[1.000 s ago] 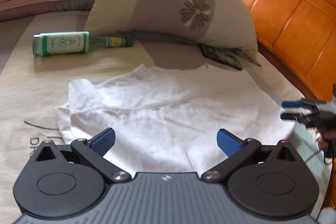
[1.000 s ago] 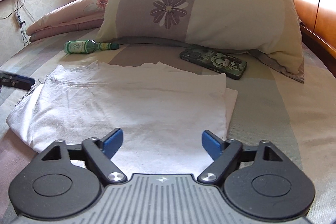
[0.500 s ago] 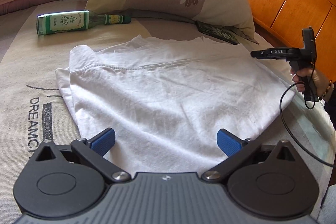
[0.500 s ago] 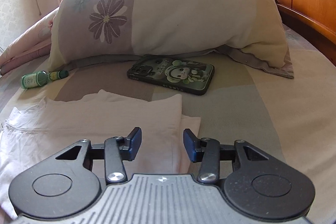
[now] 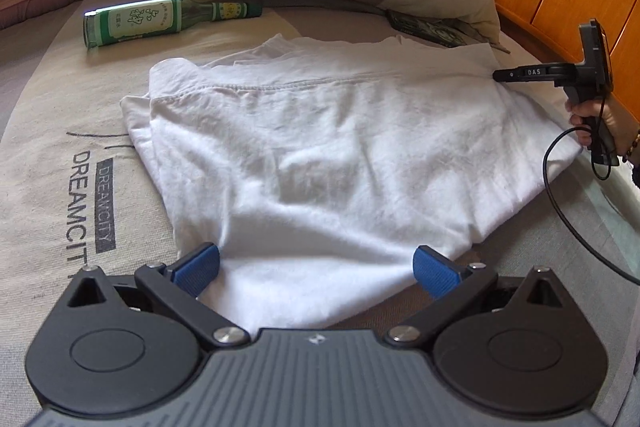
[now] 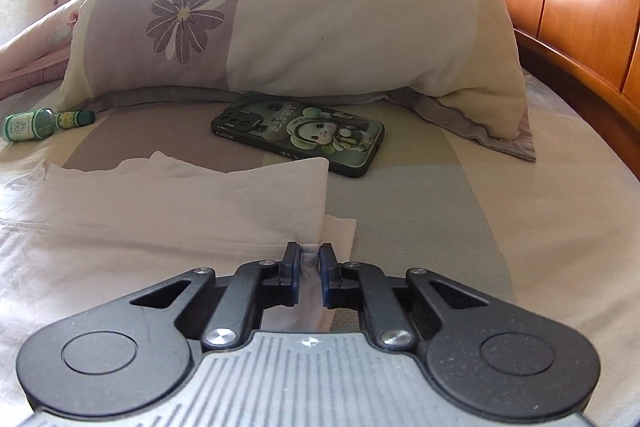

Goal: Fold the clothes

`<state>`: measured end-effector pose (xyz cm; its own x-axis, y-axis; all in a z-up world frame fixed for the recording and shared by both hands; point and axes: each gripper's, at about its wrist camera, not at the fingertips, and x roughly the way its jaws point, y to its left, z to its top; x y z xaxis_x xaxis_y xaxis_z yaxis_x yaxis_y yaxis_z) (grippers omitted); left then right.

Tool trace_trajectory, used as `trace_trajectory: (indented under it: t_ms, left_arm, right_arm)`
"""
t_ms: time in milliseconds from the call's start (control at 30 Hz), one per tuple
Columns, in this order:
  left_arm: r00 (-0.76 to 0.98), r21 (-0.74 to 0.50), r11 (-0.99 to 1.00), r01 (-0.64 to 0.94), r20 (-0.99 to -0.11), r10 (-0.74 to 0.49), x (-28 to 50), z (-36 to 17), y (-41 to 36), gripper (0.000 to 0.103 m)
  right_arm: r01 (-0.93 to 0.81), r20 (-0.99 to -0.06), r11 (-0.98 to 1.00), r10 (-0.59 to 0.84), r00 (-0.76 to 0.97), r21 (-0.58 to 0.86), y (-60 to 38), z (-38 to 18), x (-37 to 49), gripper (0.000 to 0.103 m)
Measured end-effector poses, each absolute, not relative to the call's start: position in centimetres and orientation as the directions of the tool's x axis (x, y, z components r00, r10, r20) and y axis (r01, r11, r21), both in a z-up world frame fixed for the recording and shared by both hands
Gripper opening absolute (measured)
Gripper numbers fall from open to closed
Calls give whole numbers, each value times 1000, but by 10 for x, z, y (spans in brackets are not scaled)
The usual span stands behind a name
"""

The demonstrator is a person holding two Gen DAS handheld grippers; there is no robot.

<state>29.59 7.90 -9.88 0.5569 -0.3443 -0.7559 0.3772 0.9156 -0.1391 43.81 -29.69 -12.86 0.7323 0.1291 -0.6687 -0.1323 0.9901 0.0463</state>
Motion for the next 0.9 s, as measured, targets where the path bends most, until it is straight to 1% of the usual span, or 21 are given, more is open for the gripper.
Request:
trace_trajectory:
  t_ms: [33,67,133,167,200,233,267,367,500,533,567,600,633,667,700,767,833,900]
  left_arm:
    - [555,-124,914,387,-760,-338,294,-96,78,102]
    - [553,-108,912,396,-765,-330,293,-92,76,102]
    - [585,-79,905,418,-738,-335,294,-80,75,102]
    - [607,-68,900,430,-716,-344,296,-73,75,102]
    - [629,-62,899,434,-693,-351,302,-66,75,102]
    - [643,-63,899,433,-678,-356,309,-63,75,102]
    - [647,-77,899,432,-667,-369,320,-62,74,102]
    - [661,-116,902,415,-644,-386,355,-71,71,102]
    - [647,-131,933,335,-688,-329,376,-103,84,102]
    - [639,-133,941,312,-703,-311,377,-111,90,102]
    - [652,-127,936,329,-686,-323,370,-113,95,102]
    - [659,-111,938,329,-685,-312,361,-112,98,103]
    - [652,-96,947,307,-703,-282,357,-111,101,103]
    - [642,-81,956,281,-725,-250,353,-110,104,103]
    - [643,-82,959,271,-726,-244,348,-107,107,102]
    - [663,-73,962,263,-711,-236,337,-97,107,102]
    - [693,-42,950,309,-674,-255,322,-85,95,102]
    - [708,-12,928,372,-643,-292,308,-76,78,102]
  right_arm:
    - [-123,-671,991,120,732,42,-296,-126,438,13]
    - [-118,-672,992,115,732,41,-296,-122,435,16]
    - [-130,-661,990,130,739,50,-296,-109,425,20]
    - [-163,-645,984,166,746,64,-295,-102,415,30]
    - [-200,-629,977,204,750,78,-293,-94,405,37]
    - [-246,-620,965,245,745,87,-288,-91,394,54]
    - [-293,-613,951,287,736,94,-283,-88,384,65]
    - [-396,-636,918,325,700,33,-258,-97,360,66]
    - [-418,-675,907,275,685,-54,-248,-124,334,66]
    - [-408,-670,912,279,688,-39,-255,-128,326,72]
    - [-395,-661,919,288,693,-14,-264,-130,318,74]
    - [-397,-655,918,300,694,0,-270,-131,309,74]
    - [-404,-650,915,312,693,9,-275,-132,301,75]
    - [-403,-653,915,304,694,-2,-275,-132,295,75]
    - [-400,-658,916,289,695,-20,-274,-131,290,76]
    - [-393,-668,918,259,698,-55,-273,-129,280,77]
    - [-382,-667,921,238,706,-76,-266,-123,277,77]
    - [-389,-643,916,239,728,-100,-256,-115,274,77]
